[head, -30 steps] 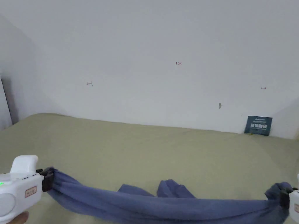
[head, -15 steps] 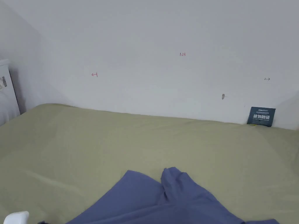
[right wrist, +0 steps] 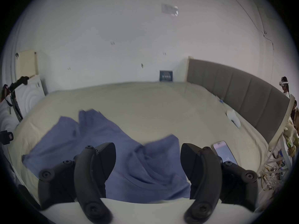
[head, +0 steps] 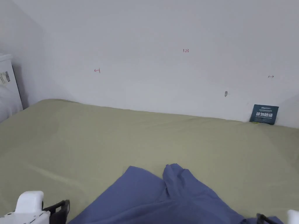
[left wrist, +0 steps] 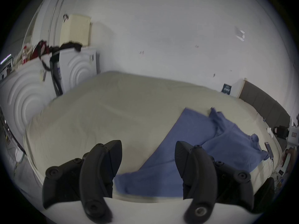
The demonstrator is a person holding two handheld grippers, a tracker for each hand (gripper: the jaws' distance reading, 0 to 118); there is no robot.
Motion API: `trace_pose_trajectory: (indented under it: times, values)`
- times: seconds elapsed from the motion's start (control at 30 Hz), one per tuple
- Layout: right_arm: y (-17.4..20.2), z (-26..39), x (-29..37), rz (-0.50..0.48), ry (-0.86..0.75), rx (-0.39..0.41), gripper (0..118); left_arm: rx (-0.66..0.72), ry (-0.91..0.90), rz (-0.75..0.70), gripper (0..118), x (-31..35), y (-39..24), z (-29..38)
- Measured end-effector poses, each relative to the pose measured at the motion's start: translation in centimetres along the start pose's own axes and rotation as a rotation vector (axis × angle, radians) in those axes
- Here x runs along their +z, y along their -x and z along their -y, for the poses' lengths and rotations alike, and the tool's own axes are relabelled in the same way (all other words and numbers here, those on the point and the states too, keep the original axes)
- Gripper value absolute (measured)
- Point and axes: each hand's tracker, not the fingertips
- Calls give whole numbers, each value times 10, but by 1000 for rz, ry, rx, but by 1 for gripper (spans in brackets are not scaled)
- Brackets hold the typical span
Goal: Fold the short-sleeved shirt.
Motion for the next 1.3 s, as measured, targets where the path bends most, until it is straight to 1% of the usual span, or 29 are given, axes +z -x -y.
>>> trace_pose_trajectory:
  times: [0.07,0.1,0.13,0.17,0.2,0.23,0.27,0.33,0.4,0.43,0.5,0.57,0.7,0.8,0.9,0.97,1.07,1.1,1.13,1.17,1.2,1.23,1.3]
  values:
    - [20,-9,12,-31,-64,0,87,-25,-66,10,73,7,-21,-11]
    - [29,-12,17,-49,-97,-6,79,-33,-95,19,69,10,-31,-16]
    - [37,-15,20,-66,-118,-15,69,-42,-119,27,62,12,-40,-21]
    - [48,-17,24,-81,-137,-10,57,-62,-150,35,48,16,-50,-24]
    - [58,-21,27,-96,-159,-4,35,-87,-174,24,24,18,-62,-28]
    - [65,-22,29,-108,-172,5,16,-103,-192,15,13,20,-71,-30]
    - [73,-23,32,-110,-195,23,11,-124,-212,13,7,23,-81,-32]
    - [89,-26,37,-111,-225,48,6,-126,-207,26,0,25,-93,-35]
    - [100,-27,41,-113,-239,64,2,-129,-209,33,0,28,-100,-37]
    - [105,-27,42,-111,-241,71,2,-129,-210,48,0,30,-101,-37]
    - [108,-27,44,-140,-253,63,1,-127,-201,46,0,33,-102,-39]
    - [116,-25,44,-139,-248,71,1,-99,-176,54,0,35,-91,-37]
    - [121,-20,40,-176,-212,86,1,-23,-74,13,0,42,-49,-32]
    - [123,-14,36,-197,-183,87,1,15,25,-28,0,40,-1,-24]
    - [124,-5,34,-200,-158,103,1,59,141,-26,0,33,40,-14]
    - [124,0,29,-205,-132,115,1,119,211,-36,0,25,59,-7]
    - [121,6,23,-208,-99,111,1,210,353,-8,0,2,81,3]
    - [120,7,21,-209,-87,108,1,228,377,-4,5,-4,83,6]
    - [119,8,19,-211,-74,106,1,234,381,-12,17,-10,85,9]
    - [117,9,18,-218,-56,107,1,234,412,-10,38,-19,86,11]
    - [115,11,16,-219,-46,104,1,242,446,-10,69,-27,87,14]
    - [114,13,15,-217,-39,103,1,254,467,-13,77,-34,87,17]
    - [111,17,14,-207,-23,110,2,283,466,9,77,-47,87,21]
